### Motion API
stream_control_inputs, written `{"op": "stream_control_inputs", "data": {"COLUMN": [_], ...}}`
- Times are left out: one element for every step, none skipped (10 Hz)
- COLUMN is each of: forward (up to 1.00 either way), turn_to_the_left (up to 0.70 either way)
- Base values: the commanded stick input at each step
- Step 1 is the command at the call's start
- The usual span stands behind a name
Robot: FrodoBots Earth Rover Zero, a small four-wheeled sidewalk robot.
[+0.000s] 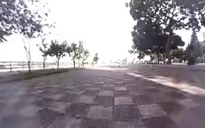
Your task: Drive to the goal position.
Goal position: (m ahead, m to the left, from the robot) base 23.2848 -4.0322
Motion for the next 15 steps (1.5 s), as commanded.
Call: {"op": "stream_control_inputs", "data": {"forward": [0.7,0.7,0.7,0.7,0.7,0.7,0.7,0.7,0.7,0.7,0.7,0.7,0.7,0.7,0.7], "turn_to_the_left": [0.0,0.0,0.0,0.0,0.0,0.0,0.0,0.0,0.0,0.0,0.0,0.0,0.0,-0.21,-0.35]}}
